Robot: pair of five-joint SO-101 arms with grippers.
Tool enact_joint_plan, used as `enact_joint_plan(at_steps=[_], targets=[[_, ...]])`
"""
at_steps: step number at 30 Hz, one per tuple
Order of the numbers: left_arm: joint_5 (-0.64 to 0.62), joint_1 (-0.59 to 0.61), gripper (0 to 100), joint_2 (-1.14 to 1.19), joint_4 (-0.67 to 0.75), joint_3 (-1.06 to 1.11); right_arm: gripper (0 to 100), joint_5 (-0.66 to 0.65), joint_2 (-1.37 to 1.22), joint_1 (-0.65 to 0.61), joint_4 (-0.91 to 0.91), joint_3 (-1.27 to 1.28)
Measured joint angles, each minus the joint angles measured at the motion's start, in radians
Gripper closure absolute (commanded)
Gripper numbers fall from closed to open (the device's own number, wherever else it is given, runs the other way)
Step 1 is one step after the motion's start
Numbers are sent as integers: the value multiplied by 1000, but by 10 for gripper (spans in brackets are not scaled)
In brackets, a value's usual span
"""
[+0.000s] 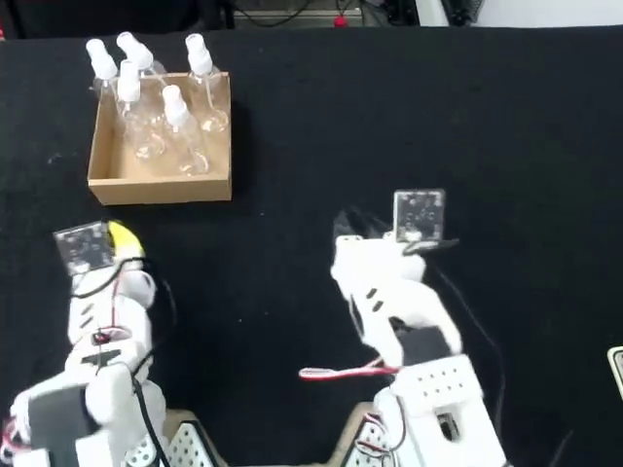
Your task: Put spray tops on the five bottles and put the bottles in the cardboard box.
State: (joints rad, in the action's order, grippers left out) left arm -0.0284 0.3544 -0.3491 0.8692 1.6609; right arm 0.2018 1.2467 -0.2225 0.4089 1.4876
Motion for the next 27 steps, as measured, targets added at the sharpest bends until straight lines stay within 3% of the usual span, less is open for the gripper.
enact_joint_plan(at_steps=[3, 10, 27], targets=[[-2, 51, 967, -95, -34, 0, 939, 0, 172, 0, 192, -31], [0, 55, 967, -407, -351, 2, 939, -87, 532, 0, 371, 17], [0, 61, 967, -1194, -1366, 29, 939, -95, 552, 2, 551, 149]])
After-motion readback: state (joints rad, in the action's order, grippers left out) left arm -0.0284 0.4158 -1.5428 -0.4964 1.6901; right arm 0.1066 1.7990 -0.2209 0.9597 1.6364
